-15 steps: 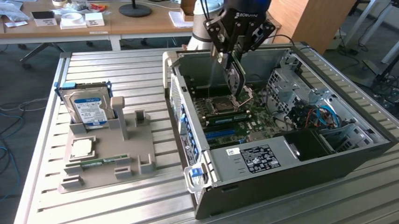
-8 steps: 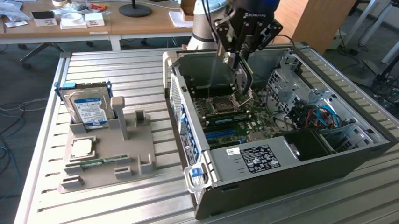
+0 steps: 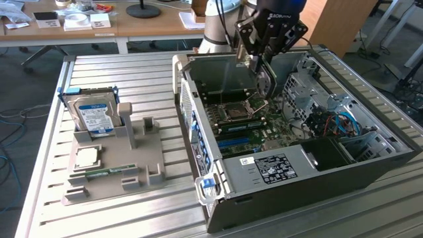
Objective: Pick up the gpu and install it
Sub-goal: 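Pick up the gpu and move the gpu toward the slot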
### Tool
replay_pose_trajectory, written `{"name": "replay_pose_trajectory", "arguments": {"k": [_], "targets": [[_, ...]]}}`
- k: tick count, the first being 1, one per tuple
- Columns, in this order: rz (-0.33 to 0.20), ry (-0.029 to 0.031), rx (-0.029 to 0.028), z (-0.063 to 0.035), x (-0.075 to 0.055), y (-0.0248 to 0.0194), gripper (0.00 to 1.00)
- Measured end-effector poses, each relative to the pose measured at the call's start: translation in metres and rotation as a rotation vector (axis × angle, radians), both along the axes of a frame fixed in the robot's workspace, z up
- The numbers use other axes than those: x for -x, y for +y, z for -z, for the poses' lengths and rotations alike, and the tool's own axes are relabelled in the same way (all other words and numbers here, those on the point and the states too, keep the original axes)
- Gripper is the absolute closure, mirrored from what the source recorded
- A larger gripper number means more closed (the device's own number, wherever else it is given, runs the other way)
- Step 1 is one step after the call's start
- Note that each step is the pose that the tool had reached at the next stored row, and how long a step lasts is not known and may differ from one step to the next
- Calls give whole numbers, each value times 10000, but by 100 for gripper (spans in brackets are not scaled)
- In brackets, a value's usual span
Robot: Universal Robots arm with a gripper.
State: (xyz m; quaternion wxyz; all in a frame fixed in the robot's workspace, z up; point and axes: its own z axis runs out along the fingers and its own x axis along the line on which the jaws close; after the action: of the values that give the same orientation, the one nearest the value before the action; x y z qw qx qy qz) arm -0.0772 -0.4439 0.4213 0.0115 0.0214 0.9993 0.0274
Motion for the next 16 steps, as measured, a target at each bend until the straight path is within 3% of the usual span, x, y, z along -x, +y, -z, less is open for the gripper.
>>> {"name": "replay_pose_trajectory", "arguments": {"k": [11, 16], "targets": [[0, 0, 0, 0, -77, 0, 73], [0, 0, -1, 0, -214, 0, 73]]}}
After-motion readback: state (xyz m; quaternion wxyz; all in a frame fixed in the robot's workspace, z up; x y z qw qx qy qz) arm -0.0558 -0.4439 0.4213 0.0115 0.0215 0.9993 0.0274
